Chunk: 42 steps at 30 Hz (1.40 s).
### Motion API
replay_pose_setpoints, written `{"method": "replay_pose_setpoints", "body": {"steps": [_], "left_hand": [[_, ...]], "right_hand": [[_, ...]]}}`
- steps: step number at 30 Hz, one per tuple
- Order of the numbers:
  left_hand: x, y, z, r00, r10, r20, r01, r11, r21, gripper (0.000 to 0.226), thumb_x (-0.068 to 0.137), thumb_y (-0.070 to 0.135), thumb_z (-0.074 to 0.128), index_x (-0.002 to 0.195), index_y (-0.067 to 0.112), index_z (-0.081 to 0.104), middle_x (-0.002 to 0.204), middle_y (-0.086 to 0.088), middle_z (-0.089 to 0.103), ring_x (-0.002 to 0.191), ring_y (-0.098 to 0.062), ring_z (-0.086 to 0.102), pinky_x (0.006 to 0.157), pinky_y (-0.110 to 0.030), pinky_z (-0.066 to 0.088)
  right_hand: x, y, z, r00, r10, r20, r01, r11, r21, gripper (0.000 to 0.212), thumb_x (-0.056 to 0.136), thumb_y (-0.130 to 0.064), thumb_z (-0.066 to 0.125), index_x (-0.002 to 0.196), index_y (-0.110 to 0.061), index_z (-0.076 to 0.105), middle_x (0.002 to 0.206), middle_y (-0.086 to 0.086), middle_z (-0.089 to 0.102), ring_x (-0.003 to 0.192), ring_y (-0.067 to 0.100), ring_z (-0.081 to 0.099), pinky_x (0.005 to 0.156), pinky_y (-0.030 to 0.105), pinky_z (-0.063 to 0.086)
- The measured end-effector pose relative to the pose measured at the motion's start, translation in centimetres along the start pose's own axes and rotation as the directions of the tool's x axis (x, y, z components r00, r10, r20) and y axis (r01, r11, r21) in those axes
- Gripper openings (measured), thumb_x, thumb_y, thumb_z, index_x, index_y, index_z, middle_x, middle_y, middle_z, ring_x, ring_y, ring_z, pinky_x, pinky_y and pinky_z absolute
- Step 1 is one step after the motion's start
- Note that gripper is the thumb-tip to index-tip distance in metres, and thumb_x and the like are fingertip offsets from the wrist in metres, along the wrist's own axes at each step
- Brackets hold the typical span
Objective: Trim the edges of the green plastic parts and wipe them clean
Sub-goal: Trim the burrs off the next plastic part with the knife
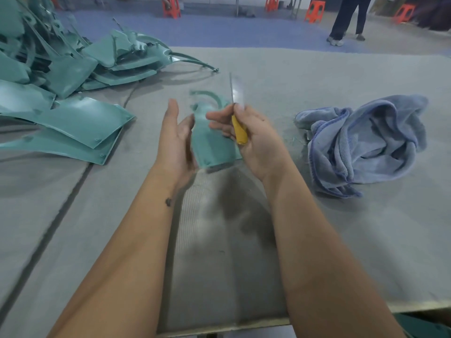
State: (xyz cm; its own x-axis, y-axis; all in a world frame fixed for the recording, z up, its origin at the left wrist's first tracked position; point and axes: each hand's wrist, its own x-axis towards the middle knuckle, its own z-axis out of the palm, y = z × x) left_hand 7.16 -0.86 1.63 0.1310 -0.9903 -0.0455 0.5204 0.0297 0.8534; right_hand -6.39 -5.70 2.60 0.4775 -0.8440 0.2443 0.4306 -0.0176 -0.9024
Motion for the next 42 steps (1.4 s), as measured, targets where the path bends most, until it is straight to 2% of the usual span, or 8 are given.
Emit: {"method": "replay_pose_setpoints", "body": {"steps": [4,7,12,17,21,31,36,42], "left_hand": [[0.2,0.1,-0.4,0.981,0.026,-0.191,0.026,0.964,0.264,0.017,0.095,0.013,0.051,0.096,0.008,0.067,0.076,-0.007,0.074,0.067,-0.019,0.071,0.061,-0.030,0.057],[0.8,0.2,-1.0,0.964,0.053,-0.260,0.043,0.935,0.351,0.017,0.092,0.000,0.055,0.086,0.012,0.065,0.063,0.000,0.072,0.055,-0.012,0.069,0.048,-0.023,0.054],[1.4,0.1,-1.7,0.939,0.018,-0.344,0.011,0.996,0.084,0.012,0.090,0.002,0.058,0.093,0.011,0.066,0.078,-0.004,0.075,0.075,-0.022,0.071,0.067,-0.038,0.061],[1.3,0.3,-2.1,0.962,-0.033,-0.271,-0.025,0.978,-0.208,0.012,0.095,0.008,0.053,0.098,0.013,0.064,0.093,-0.006,0.075,0.090,-0.027,0.071,0.065,-0.039,0.060],[1.3,0.5,-2.1,0.958,-0.071,-0.279,-0.015,0.956,-0.292,0.013,0.098,0.024,0.054,0.106,0.018,0.063,0.106,-0.009,0.071,0.091,-0.033,0.071,0.065,-0.050,0.059],[1.6,0.4,-1.8,0.953,-0.068,-0.295,-0.091,0.865,-0.494,0.020,0.099,0.008,0.049,0.118,0.003,0.053,0.113,-0.023,0.065,0.095,-0.039,0.067,0.070,-0.045,0.061],[1.3,0.2,-1.1,0.967,-0.070,-0.245,-0.027,0.927,-0.373,0.012,0.100,0.007,0.046,0.100,0.002,0.057,0.082,-0.015,0.070,0.073,-0.026,0.069,0.064,-0.029,0.061],[1.3,0.1,-0.9,0.986,-0.044,-0.158,-0.049,0.838,-0.543,0.019,0.098,-0.005,0.038,0.104,-0.009,0.056,0.099,-0.024,0.064,0.087,-0.029,0.066,0.068,-0.031,0.060]], "right_hand": [[0.1,0.4,0.1,0.982,0.071,-0.177,-0.089,0.992,-0.093,0.025,0.101,-0.020,0.045,0.085,-0.013,0.063,0.079,0.006,0.069,0.061,0.015,0.058,0.058,0.023,0.040],[0.3,0.4,-0.3,0.946,0.057,-0.318,-0.084,0.994,-0.072,0.025,0.102,-0.024,0.045,0.086,-0.015,0.061,0.060,0.001,0.054,0.046,0.011,0.035,0.044,0.021,0.024],[0.5,0.4,-0.9,0.879,0.053,-0.473,-0.099,0.992,-0.073,0.048,0.103,-0.042,0.032,0.082,-0.016,0.067,0.055,-0.006,0.041,0.045,0.006,0.027,0.040,0.015,0.022],[1.0,1.0,-0.9,0.858,0.067,-0.510,-0.200,0.957,-0.211,0.026,0.101,-0.037,0.039,0.089,-0.023,0.058,0.062,-0.007,0.039,0.042,0.003,0.029,0.038,0.015,0.025],[1.1,1.6,-0.7,0.866,0.067,-0.495,-0.219,0.941,-0.257,0.031,0.101,-0.040,0.037,0.085,-0.022,0.057,0.063,-0.007,0.041,0.045,0.003,0.032,0.045,0.018,0.027],[0.8,1.7,-0.7,0.903,0.101,-0.418,-0.212,0.950,-0.230,0.032,0.102,-0.031,0.039,0.081,-0.015,0.058,0.056,-0.004,0.048,0.039,0.004,0.033,0.037,0.016,0.026],[0.8,2.3,0.6,0.956,0.179,-0.231,-0.249,0.914,-0.321,0.044,0.101,-0.036,0.039,0.073,-0.015,0.066,0.056,-0.005,0.040,0.043,0.006,0.028,0.038,0.017,0.023],[0.2,2.7,0.3,0.983,0.178,0.031,-0.155,0.919,-0.361,0.024,0.096,-0.021,0.051,0.072,-0.017,0.055,0.054,-0.001,0.052,0.038,0.008,0.035,0.037,0.016,0.026]]}}
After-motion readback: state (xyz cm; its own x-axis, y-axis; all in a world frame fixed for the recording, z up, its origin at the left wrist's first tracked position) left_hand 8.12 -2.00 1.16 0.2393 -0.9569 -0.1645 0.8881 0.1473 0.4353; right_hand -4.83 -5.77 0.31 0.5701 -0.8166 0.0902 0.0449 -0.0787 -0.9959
